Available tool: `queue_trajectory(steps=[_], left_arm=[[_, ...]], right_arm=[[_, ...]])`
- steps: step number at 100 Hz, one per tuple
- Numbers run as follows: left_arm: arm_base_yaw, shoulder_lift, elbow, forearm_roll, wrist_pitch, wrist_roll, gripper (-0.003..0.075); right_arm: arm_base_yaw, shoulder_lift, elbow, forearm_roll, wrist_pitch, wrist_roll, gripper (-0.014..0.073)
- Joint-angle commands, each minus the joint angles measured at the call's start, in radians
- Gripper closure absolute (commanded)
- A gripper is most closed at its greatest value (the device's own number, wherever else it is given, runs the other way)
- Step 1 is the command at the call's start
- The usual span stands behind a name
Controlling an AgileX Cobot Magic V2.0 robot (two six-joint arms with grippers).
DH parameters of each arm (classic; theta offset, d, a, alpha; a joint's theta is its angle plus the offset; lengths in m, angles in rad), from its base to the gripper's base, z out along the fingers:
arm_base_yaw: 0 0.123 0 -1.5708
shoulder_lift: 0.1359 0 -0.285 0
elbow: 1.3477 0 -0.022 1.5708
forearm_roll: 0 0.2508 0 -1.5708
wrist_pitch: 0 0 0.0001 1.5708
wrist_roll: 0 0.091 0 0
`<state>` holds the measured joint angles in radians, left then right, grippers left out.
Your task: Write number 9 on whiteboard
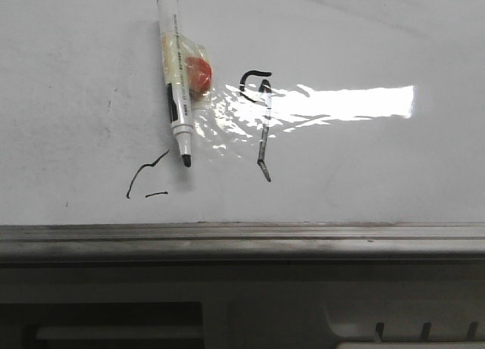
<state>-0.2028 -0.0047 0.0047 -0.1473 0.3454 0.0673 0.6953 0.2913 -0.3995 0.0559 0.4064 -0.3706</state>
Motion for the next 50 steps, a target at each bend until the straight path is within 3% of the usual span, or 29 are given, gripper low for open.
queue_trajectory(steps=[1,14,27,31,37,50], left_arm=[[0.001,-0.024,0.040,0.001,-0.055,-0.013,0.0741],[0.001,-0.024,0.040,0.001,-0.055,-0.013,0.0741],[0.001,-0.024,0.040,0.001,-0.055,-0.013,0.0741],[0.001,-0.024,0.040,0.001,-0.055,-0.013,0.0741],[0.001,-0.024,0.040,0.001,-0.055,-0.013,0.0741],[0.001,-0.024,0.040,0.001,-0.055,-0.013,0.0741]], right_arm=[[-0.100,-0.015,0.085,-0.021,-0.270,0.048,0.0643],[-0.278,-0.069,0.265,0.000,-0.527,0.056,0.0643],[-0.424,-0.135,0.409,0.011,-0.575,0.157,0.0643],[-0.461,-0.155,0.441,0.002,-0.571,0.193,0.0643],[-0.509,-0.195,0.432,-0.056,-0.416,0.238,0.0643],[-0.563,-0.276,0.435,-0.159,-0.243,0.275,0.0643]])
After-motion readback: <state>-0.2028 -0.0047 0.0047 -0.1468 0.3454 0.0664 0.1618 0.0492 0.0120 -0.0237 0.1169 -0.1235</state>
